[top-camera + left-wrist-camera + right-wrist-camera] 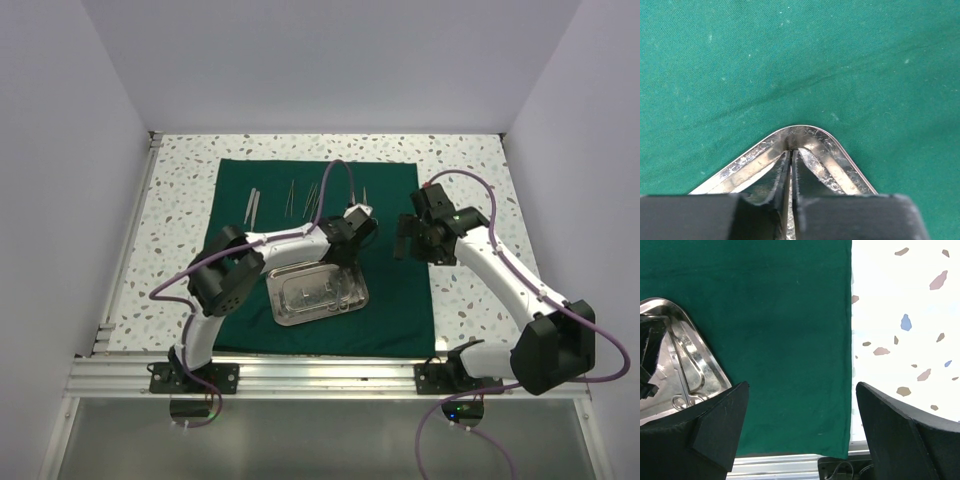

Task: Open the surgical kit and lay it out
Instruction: Pick up the medical item from the container.

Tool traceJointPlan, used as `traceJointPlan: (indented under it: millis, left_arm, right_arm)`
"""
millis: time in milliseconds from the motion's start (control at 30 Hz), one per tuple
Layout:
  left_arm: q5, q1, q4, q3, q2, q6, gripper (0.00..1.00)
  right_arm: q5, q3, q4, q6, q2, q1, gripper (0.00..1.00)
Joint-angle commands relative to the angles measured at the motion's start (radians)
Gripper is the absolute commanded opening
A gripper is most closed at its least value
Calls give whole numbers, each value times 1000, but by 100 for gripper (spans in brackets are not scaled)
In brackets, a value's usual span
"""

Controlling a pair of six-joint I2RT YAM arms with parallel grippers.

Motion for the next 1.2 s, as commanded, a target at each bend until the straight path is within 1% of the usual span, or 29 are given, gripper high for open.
traceJointPlan:
  millis: [0,33,100,167,300,400,433,567,733,800,900,1000,1033,1133,1167]
  left_arm:
    - [83,-22,-91,-111,109,-36,4]
    - [87,-23,-90,-113,111,-33,0]
    - [100,-27,-91,-104,111,-25,0]
    - [83,-27,-104,-78,103,-13,0]
    - [38,-26,-183,11,55,5,0]
    - [11,-26,-241,103,34,15,0]
    - [2,-25,-262,161,32,19,0]
    - [-43,-23,-329,303,40,38,0]
    - [-69,-13,-401,480,83,65,0]
    - [-72,-2,-407,514,101,73,0]
    - [-69,26,-406,577,139,87,0]
    - [-63,70,-409,678,205,105,0]
    - [-60,85,-407,742,225,111,0]
    - [-20,168,-363,833,291,120,0]
    - [-6,182,-313,843,311,125,0]
  right_arm:
    - [11,-10,26,-9,-6,-5,92]
    - [11,-10,29,-9,-2,-5,92]
    - [13,-9,30,-9,-1,-7,92]
    - [10,-1,30,-6,4,-7,92]
    - [13,13,29,-4,5,-7,92]
    - [17,11,27,-3,-2,-7,92]
    - [19,7,29,-1,-2,-6,92]
    - [17,-9,32,7,-9,-6,92]
    - [19,-16,35,14,-12,-9,92]
    - [22,-15,35,14,-13,-9,92]
    - [25,-13,32,14,-12,-9,92]
    - [31,-16,30,14,-15,-7,92]
    - [34,-18,27,13,-16,-7,92]
    - [37,-24,21,10,-13,-7,92]
    - [39,-27,20,8,-13,-9,92]
